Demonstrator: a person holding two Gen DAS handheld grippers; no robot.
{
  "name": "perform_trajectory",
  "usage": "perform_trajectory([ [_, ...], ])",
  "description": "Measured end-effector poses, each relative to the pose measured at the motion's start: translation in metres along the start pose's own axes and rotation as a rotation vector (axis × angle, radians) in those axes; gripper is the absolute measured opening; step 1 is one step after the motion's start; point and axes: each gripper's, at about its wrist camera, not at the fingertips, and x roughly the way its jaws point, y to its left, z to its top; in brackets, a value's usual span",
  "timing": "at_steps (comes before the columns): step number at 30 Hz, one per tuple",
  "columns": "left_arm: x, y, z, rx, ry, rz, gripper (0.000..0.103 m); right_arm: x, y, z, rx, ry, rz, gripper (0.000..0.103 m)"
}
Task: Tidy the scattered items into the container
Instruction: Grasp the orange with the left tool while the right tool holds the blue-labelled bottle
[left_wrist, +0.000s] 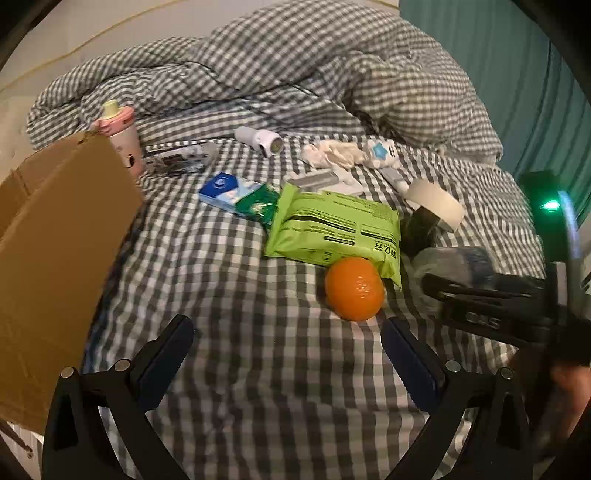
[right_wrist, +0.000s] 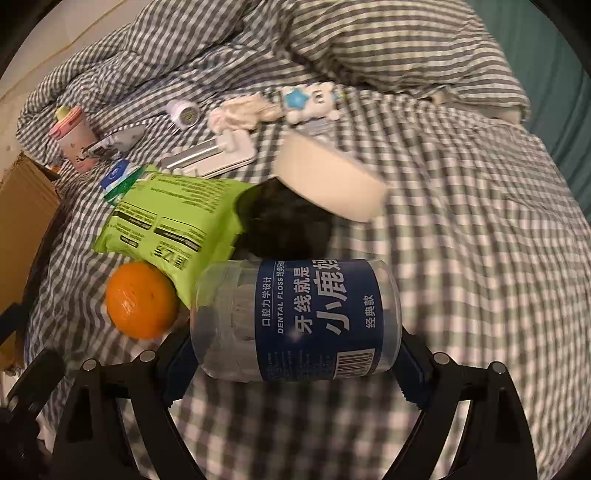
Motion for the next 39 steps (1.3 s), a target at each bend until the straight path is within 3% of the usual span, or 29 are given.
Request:
perform_trajectory([
  [8, 0.042, -0.033, 0.017, 0.021, 0.027, -0.054, 0.103, -0.055, -0.028, -0.015, 0.039, -0.088, 0.031, 0.088],
  [12, 0.074, -0.042, 0.021, 0.013, 0.082, -0.048, 0.100, -0.070, -0.031, -0.016, 0.028, -0.115, 0.021, 0.088],
  [15, 0.086, -0.040, 0.019, -0.017, 0.116, -0.107, 0.073, -0.075, -0.036, -0.018, 0.024, -0.122, 0.016, 0.088],
  [16, 0.086, -0.039, 0.019, -0.021, 0.125, -0.112, 0.052, -0.077, -0.038, -0.020, 0.028, -0.124, 0.017, 0.089],
  [18, 0.084, -0.040, 0.017, -0.012, 0.131, -0.103, 0.053, -0.079, -0.039, -0.023, 0.033, -0.125, 0.018, 0.089],
  [27, 0.019, -0.026, 0.006, 0.000, 0.034, -0.030, 0.052, -0.103, -0.020, -0.031, -0.002, -0.146, 0.016, 0.088],
  [33, -0.052, 0.032, 0.018, -0.053, -0.036, 0.040, 0.052, -0.142, 0.025, -0.022, -0.069, -0.204, 0.030, 0.089],
  [39, -0.127, 0.114, 0.036, -0.135, -0.151, 0.102, 0.053, -0.169, 0.114, -0.003, -0.178, -0.249, 0.132, 0.089],
])
